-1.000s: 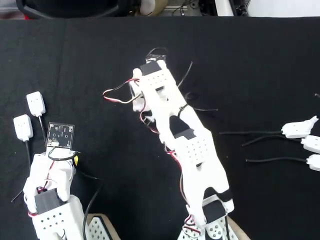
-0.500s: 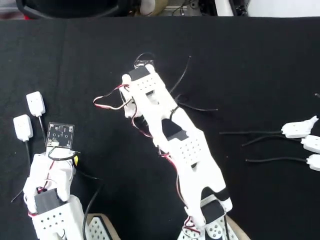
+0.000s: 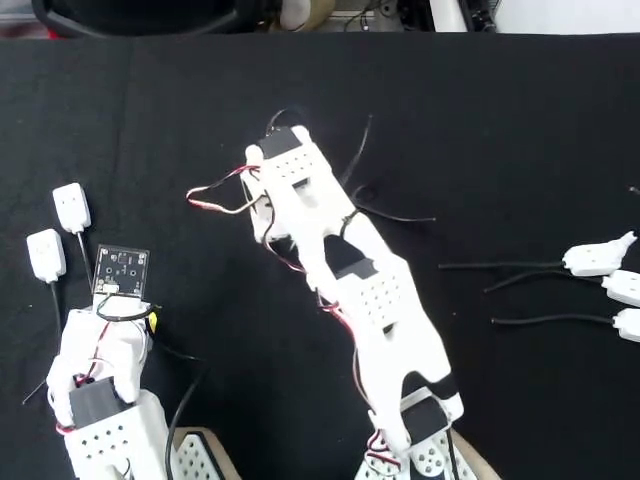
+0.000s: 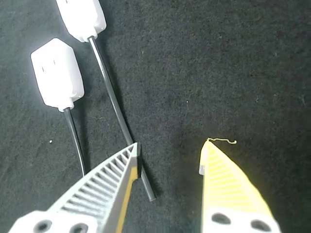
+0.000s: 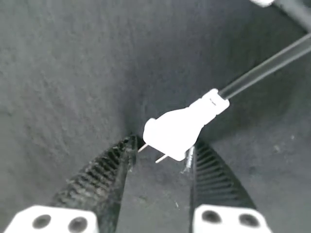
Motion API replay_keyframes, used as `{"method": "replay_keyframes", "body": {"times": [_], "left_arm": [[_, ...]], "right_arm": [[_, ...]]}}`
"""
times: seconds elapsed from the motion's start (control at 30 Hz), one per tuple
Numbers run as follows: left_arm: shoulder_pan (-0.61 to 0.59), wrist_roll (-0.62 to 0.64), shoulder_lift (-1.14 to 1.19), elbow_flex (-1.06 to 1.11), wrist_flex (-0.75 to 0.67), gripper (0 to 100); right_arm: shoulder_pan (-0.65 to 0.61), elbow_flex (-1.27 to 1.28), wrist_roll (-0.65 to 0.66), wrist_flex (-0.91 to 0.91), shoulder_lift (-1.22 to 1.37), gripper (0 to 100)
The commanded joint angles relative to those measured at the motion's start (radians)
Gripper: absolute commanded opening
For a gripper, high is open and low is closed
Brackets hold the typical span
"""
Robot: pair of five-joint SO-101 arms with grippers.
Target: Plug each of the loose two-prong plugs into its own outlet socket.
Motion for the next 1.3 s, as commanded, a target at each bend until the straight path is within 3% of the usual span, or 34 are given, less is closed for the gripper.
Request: {"method": "replay_keyframes", "body": {"times": [0.0,0.37,0.6,0.83,1.03,1.27], "left_arm": [[-0.008,-0.006,-0.009,0.018,0.003,21],[-0.008,-0.006,-0.009,0.018,0.005,21],[-0.008,-0.006,-0.009,0.018,0.005,21],[-0.008,-0.006,-0.009,0.018,0.006,21],[-0.008,-0.006,-0.009,0.018,0.006,21],[-0.008,-0.006,-0.009,0.018,0.006,21]], "right_arm": [[0.017,0.127,0.028,0.034,-0.189,15.8],[0.043,0.496,0.029,-0.118,-0.535,15.8],[0.061,0.613,0.089,-0.195,-0.564,18.3],[0.173,0.654,0.054,-0.261,-0.581,17.4],[0.141,0.654,0.008,-0.299,-0.585,17.3],[0.126,0.679,-0.135,-0.407,-0.618,17.3]]}}
